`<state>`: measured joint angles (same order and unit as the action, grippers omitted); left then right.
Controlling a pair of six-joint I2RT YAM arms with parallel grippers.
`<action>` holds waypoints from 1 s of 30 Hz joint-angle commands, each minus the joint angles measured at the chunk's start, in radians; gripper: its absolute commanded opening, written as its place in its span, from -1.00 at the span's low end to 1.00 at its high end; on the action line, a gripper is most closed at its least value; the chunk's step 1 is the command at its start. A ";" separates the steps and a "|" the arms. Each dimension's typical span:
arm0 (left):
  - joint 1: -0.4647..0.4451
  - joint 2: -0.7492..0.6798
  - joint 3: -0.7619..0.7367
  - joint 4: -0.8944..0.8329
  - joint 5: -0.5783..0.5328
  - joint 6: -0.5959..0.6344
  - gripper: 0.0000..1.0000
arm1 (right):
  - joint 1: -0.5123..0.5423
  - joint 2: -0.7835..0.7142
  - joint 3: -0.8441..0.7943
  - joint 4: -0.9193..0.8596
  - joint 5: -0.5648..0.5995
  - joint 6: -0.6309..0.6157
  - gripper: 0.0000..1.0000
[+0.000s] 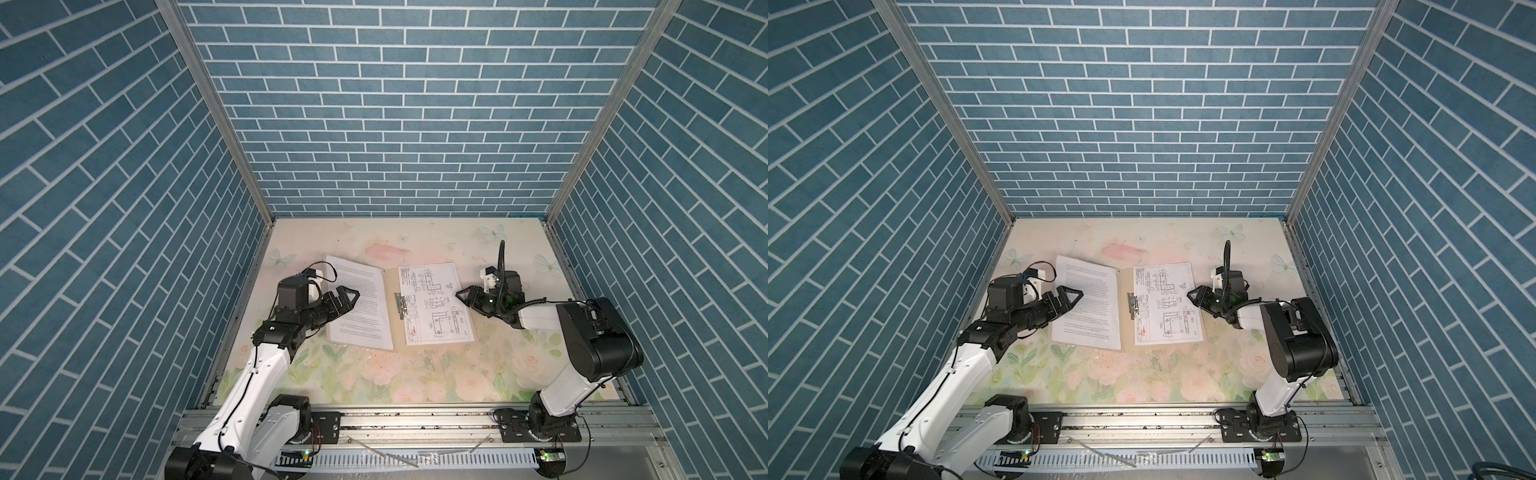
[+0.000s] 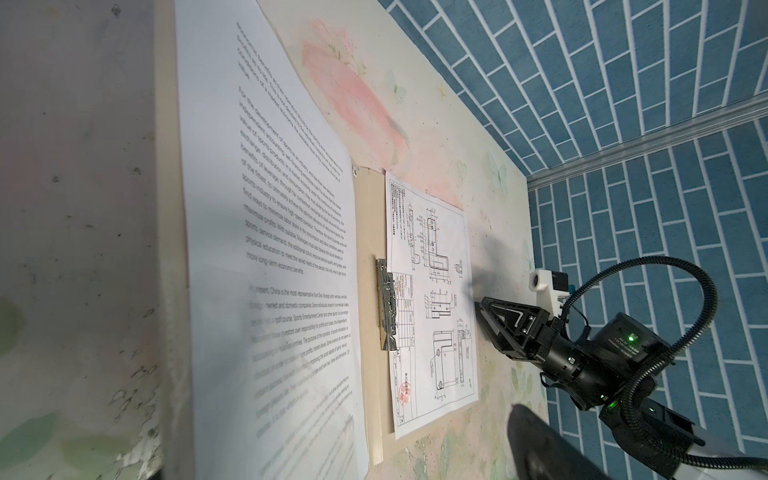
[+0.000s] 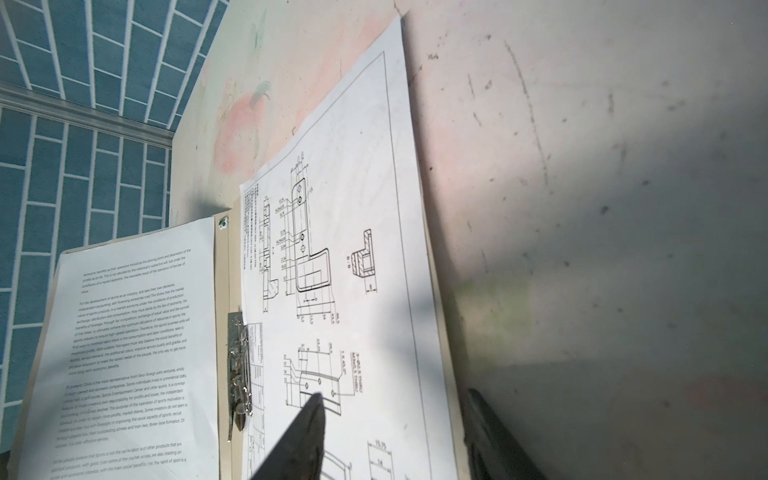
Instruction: Put the files into the folder
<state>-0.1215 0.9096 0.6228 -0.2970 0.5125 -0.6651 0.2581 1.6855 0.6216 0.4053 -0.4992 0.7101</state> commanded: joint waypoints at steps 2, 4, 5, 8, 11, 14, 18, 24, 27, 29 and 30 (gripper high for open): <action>-0.026 -0.015 0.042 -0.028 -0.026 0.009 0.98 | 0.012 0.059 -0.028 -0.098 -0.011 0.035 0.07; -0.051 -0.014 0.051 -0.023 -0.043 0.000 0.97 | 0.012 0.059 -0.032 -0.091 -0.013 0.038 0.06; -0.066 -0.010 0.057 -0.014 -0.052 -0.006 0.97 | 0.012 0.059 -0.034 -0.087 -0.015 0.038 0.07; -0.128 0.014 0.071 0.010 -0.076 -0.020 0.97 | 0.012 0.056 -0.038 -0.086 -0.017 0.040 0.06; -0.209 0.046 0.130 0.012 -0.130 -0.017 0.97 | 0.012 0.052 -0.041 -0.086 -0.018 0.040 0.06; -0.283 0.086 0.167 0.017 -0.179 -0.014 0.97 | 0.013 0.054 -0.041 -0.086 -0.019 0.041 0.06; -0.378 0.142 0.216 0.023 -0.244 -0.010 0.97 | 0.012 0.054 -0.040 -0.086 -0.021 0.041 0.05; -0.524 0.239 0.333 -0.033 -0.354 0.032 0.99 | 0.012 0.052 -0.042 -0.085 -0.022 0.047 0.04; -0.567 0.285 0.382 -0.038 -0.377 0.034 0.99 | 0.013 0.050 -0.045 -0.084 -0.021 0.049 0.03; -0.599 0.329 0.423 -0.045 -0.390 0.035 0.99 | 0.012 0.045 -0.046 -0.085 -0.018 0.052 0.03; -0.612 0.346 0.441 -0.045 -0.396 0.037 0.99 | 0.013 0.040 -0.048 -0.087 -0.014 0.054 0.03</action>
<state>-0.6998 1.2240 1.0180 -0.3279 0.1566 -0.6521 0.2592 1.6970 0.6163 0.4316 -0.5209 0.7300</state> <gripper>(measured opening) 0.996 0.515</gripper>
